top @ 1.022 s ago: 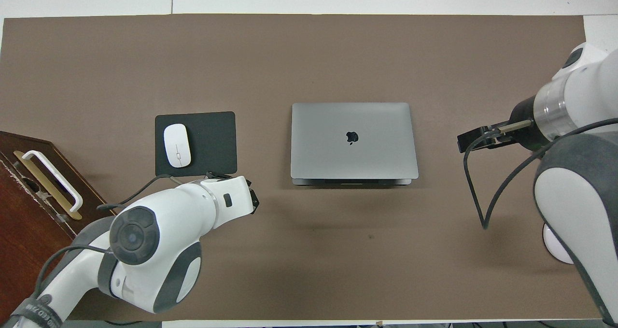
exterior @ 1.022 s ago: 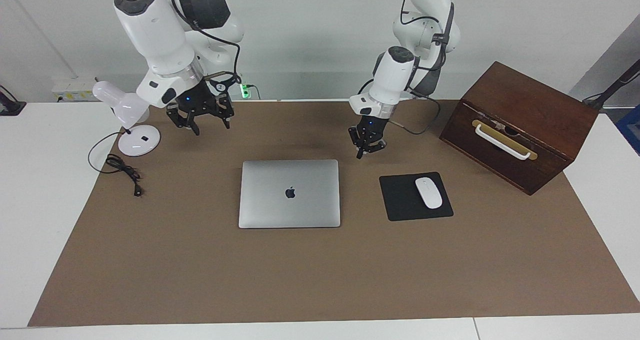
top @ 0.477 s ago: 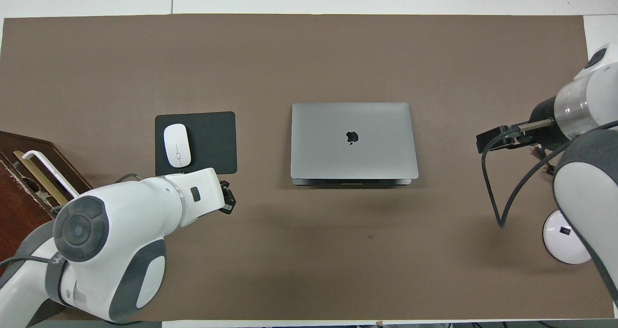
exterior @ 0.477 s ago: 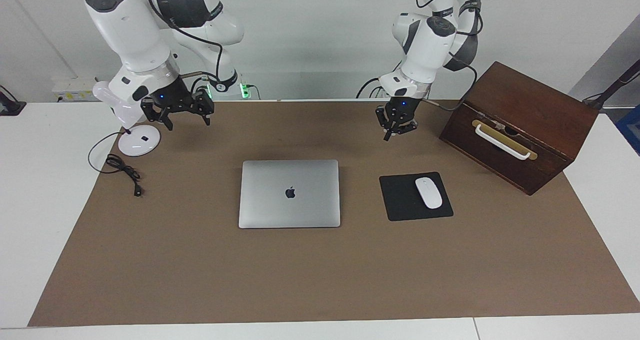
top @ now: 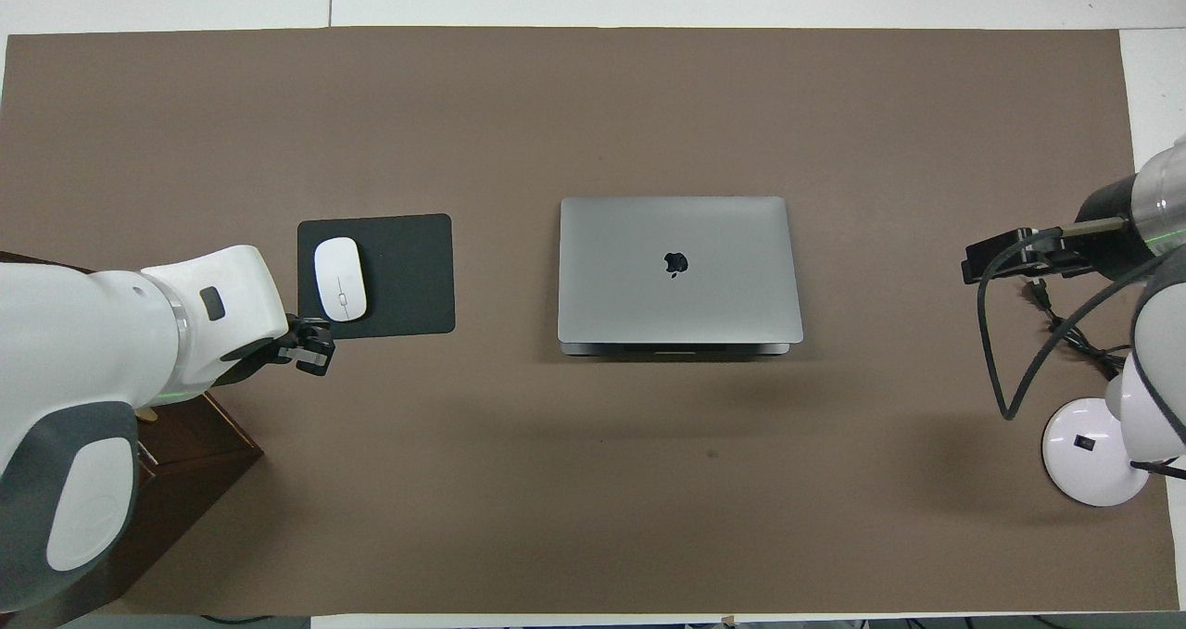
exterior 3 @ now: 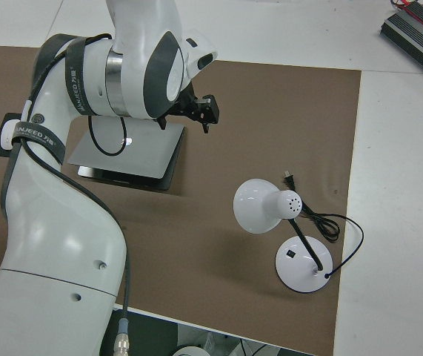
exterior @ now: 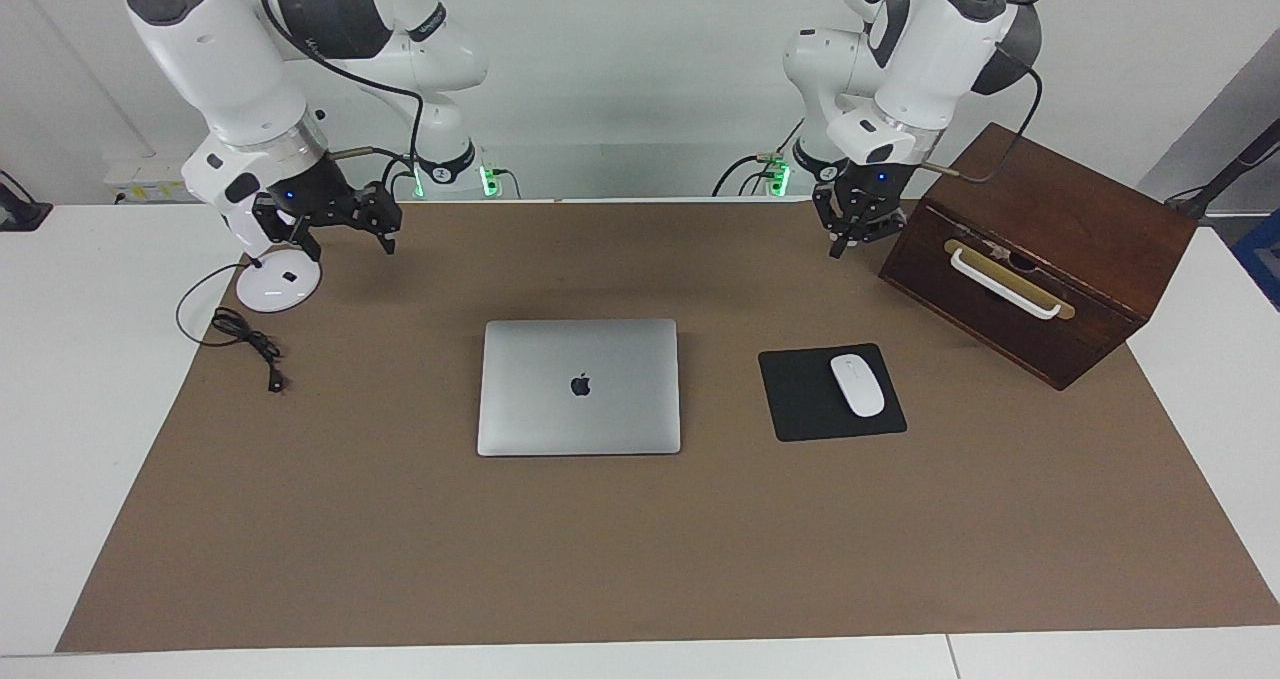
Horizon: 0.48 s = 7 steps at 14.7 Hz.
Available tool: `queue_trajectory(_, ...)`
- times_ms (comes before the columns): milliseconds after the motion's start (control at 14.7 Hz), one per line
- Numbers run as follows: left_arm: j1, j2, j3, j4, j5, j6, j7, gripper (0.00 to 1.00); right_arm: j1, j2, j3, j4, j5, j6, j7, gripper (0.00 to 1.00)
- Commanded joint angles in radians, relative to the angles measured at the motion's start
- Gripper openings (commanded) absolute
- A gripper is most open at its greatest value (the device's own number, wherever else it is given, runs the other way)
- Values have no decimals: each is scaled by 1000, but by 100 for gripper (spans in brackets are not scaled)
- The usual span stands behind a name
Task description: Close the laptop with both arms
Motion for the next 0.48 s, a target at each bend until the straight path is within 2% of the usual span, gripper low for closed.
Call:
queue_trajectory(0, 52, -1, -8, 52, 19, -84, 6, 9, -12, 12, 10, 34, -57, -1, 8, 100)
queue_trajectory(68, 63, -1, -7, 75, 19, -120, 5, 10, -15, 24, 10, 49, -64, -1, 8, 100)
queue_trajectory(272, 112, 5, -8, 141, 45, -226, 0, 49, -74, 36, 16, 73, -55, -16, 3, 100)
queue_trajectory(341, 130, 5, -8, 158, 47, -248, -3, 77, -76, 36, 15, 73, -54, -22, 3, 100)
queue_trajectory(409, 156, 4, -8, 169, 47, -260, -3, 100, -78, 36, 13, 77, -58, -36, 3, 100)
